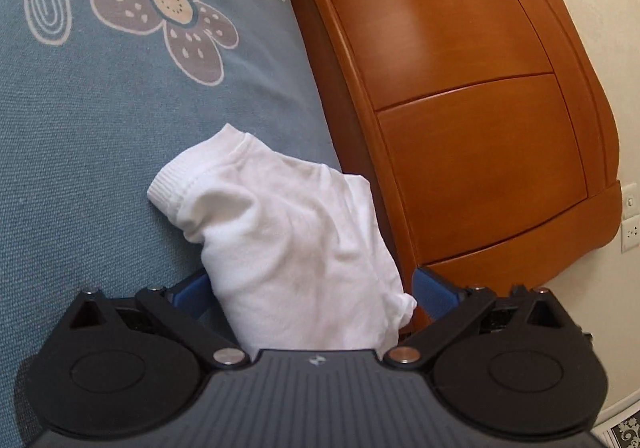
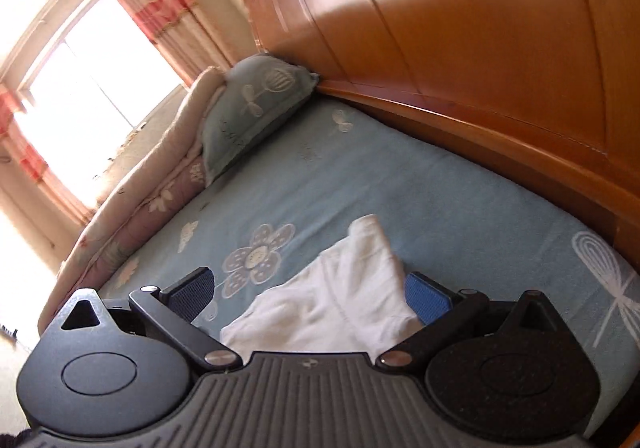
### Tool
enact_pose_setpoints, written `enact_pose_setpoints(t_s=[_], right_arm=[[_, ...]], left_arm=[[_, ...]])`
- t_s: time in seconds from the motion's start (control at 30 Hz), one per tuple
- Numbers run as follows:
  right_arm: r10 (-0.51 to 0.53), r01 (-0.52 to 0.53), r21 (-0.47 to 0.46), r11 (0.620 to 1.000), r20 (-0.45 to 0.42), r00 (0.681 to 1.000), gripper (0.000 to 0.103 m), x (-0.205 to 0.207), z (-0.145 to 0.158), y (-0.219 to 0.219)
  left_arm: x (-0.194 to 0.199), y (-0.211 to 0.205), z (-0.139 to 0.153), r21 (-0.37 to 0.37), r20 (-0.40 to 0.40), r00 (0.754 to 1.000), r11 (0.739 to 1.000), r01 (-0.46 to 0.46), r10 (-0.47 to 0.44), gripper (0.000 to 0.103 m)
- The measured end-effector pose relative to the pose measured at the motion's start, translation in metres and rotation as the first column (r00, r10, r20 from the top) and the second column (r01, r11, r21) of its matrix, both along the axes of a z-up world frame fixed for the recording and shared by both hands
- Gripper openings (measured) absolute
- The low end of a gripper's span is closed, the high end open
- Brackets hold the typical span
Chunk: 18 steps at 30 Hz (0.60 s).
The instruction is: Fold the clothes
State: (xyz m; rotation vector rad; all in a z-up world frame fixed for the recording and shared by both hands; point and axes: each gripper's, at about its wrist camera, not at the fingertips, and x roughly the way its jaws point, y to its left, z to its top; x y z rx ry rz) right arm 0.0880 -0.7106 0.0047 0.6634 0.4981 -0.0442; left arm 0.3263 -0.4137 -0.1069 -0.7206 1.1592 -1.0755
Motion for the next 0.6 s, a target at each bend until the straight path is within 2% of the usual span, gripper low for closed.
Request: enact_pose_setpoints(t_s=[0.07, 0.13, 0.2, 0.3, 0.37, 0.47, 0.5, 0.57, 0.6], right_arm=[[0.066, -0.066, -0.032, 0.997, 0.017, 0.998, 0.103, -0.002, -0.003, 0.019], [0.123, -0.122, -0.076, 0.99, 0.012, 0.992, 0.103, -0.002, -0.011, 0.038], [0.115, -0.124, -0.143, 0.982, -0.074, 0.991, 0.103, -0.001, -0.031, 0.052], [0.048, -0.1, -0.199, 0.975, -0.251, 0.967, 0.103, 0.004, -0.062, 0.059], [0.048, -0.11, -0.273, 0.956, -0.224, 0.973, 0.103, 0.0, -0.053, 0.071], [0.042, -0.075, -0.397, 0.915, -0.092, 0.995, 0.103, 0.0, -0.029, 0.082], [0.04, -0.067, -0.427, 0.902, -0.071, 0.997, 0.103, 0.005, -0.027, 0.082], [0.034, -0.075, -0.47, 0.879, -0.095, 0.995, 0.103, 0.021, -0.037, 0.079], [0.022, -0.098, -0.487, 0.868, -0.159, 0.987, 0.103, 0.031, -0.051, 0.076]], left_arm=[[-0.003, 0.002, 0.008, 0.013, 0.074, 0.996, 0.999, -0.044, 0.043, 0.101], [-0.006, 0.008, 0.022, -0.003, 0.177, 0.98, 0.996, -0.086, 0.086, 0.101], [-0.008, 0.016, 0.035, -0.018, 0.266, 0.958, 0.994, -0.108, 0.109, 0.101], [-0.008, 0.027, 0.059, 0.054, 0.398, 0.91, 0.987, -0.15, 0.116, 0.101], [-0.009, 0.029, 0.074, 0.127, 0.491, 0.868, 0.979, -0.158, 0.076, 0.101], [-0.015, 0.018, 0.085, 0.159, 0.564, 0.826, 0.982, -0.104, -0.004, 0.101], [-0.017, 0.013, 0.083, 0.16, 0.555, 0.832, 0.984, -0.078, -0.024, 0.101], [-0.021, 0.008, 0.08, 0.162, 0.523, 0.85, 0.986, -0.032, -0.058, 0.102], [-0.022, 0.009, 0.077, 0.174, 0.503, 0.861, 0.985, -0.017, -0.074, 0.102]])
